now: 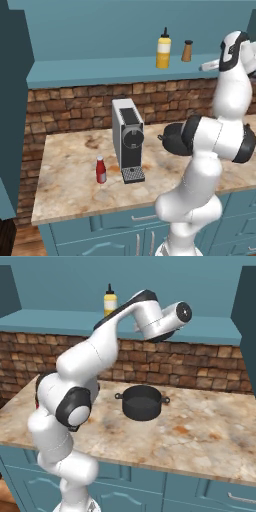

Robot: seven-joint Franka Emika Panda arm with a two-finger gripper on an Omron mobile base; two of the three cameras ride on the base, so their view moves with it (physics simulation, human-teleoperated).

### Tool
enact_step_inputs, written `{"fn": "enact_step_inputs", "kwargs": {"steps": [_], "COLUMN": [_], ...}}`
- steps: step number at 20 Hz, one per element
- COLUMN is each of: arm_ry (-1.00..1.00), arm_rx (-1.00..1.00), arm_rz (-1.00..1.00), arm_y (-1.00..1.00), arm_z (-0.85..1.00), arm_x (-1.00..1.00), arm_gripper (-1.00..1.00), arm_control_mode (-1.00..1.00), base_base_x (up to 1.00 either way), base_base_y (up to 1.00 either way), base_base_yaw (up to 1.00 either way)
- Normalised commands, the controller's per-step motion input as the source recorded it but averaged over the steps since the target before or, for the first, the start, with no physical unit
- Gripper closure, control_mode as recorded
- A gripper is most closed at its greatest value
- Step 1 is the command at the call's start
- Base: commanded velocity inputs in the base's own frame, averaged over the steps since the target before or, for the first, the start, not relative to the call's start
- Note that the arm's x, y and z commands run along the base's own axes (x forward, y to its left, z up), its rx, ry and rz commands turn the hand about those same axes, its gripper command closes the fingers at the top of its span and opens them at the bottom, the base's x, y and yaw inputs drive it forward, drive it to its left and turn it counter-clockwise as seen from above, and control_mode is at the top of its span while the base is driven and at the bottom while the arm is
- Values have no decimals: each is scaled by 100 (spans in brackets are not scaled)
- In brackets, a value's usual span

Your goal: There are various items on the counter. Only move the condiments/shakers into the cabinet.

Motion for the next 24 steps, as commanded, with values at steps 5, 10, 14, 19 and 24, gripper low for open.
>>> {"fn": "enact_step_inputs", "kwargs": {"steps": [5, 10, 14, 19, 24], "arm_ry": [0, 0, 0, 7, 17], "arm_rx": [0, 0, 1, 0, -1], "arm_rz": [0, 0, 0, 0, 0], "arm_y": [0, 0, 0, 2, 30], "arm_z": [-100, -77, -59, -78, -98], "arm_x": [-100, -100, -100, -100, -100], "arm_gripper": [-100, -100, -100, -100, -100], "arm_control_mode": [-100, -100, -100, -100, -100], "base_base_x": [0, 0, 0, 0, 0], "base_base_y": [0, 0, 0, 0, 0], "base_base_yaw": [0, 0, 0, 0, 0]}}
